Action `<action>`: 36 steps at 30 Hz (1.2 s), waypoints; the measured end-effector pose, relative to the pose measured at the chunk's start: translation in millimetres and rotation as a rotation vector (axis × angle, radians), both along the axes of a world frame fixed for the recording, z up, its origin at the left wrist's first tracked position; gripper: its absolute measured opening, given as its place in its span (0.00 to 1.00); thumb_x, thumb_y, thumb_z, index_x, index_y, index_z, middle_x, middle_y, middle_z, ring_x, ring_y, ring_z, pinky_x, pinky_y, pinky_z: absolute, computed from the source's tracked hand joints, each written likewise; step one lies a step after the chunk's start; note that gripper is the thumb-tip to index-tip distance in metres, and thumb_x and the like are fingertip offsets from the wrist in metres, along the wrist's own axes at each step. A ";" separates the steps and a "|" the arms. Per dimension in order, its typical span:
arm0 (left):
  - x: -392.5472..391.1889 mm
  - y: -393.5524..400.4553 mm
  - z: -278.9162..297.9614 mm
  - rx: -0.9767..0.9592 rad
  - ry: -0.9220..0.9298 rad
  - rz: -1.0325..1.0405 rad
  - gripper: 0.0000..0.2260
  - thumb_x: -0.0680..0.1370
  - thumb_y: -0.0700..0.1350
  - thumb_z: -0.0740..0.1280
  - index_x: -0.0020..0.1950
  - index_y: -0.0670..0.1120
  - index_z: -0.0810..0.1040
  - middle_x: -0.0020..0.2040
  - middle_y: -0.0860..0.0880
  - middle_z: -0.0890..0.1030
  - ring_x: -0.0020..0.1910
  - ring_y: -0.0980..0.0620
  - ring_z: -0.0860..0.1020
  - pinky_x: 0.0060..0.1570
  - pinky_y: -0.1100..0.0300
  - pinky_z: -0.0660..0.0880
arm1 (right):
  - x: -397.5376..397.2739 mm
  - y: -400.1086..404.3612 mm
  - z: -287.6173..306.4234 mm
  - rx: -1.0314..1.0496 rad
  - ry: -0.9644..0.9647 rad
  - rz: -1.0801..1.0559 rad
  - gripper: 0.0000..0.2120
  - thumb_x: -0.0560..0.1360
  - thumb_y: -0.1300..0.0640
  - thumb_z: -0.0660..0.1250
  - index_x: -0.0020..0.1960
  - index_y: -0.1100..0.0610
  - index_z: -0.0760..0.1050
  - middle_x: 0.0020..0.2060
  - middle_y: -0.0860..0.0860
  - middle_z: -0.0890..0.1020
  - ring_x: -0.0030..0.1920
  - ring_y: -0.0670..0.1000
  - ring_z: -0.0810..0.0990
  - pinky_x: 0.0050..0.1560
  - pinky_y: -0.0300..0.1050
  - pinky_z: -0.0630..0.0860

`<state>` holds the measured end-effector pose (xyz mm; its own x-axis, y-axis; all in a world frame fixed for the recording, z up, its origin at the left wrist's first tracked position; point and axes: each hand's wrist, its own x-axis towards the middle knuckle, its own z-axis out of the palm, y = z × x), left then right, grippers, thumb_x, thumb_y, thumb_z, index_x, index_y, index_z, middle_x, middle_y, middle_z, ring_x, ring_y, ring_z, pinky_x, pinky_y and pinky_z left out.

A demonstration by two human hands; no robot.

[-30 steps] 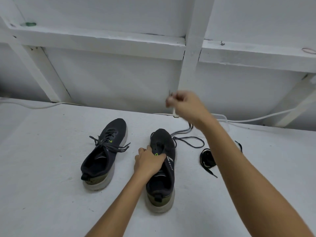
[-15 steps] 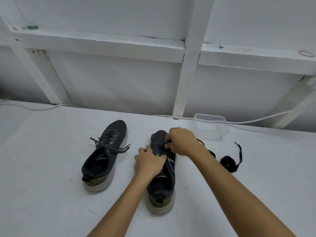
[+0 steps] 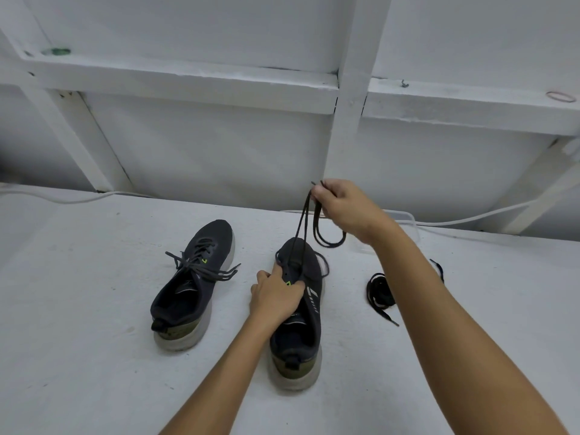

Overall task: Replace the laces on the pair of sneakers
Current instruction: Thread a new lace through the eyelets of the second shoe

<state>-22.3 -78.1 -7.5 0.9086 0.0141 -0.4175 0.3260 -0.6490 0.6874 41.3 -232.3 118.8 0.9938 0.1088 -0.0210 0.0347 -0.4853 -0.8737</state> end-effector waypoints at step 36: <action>94.9 3.1 14.0 -0.347 -0.014 0.030 0.07 0.79 0.42 0.67 0.53 0.50 0.84 0.53 0.51 0.84 0.52 0.54 0.80 0.51 0.59 0.77 | -41.2 3.7 -105.7 -0.386 0.185 -0.090 0.11 0.77 0.52 0.65 0.52 0.47 0.85 0.48 0.44 0.86 0.52 0.50 0.81 0.54 0.46 0.78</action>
<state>72.6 -75.0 6.6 0.9157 -0.0998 -0.3893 0.3301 -0.3657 0.8702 0.1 -228.6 13.1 0.9747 -0.0291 -0.2217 -0.1630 -0.7713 -0.6153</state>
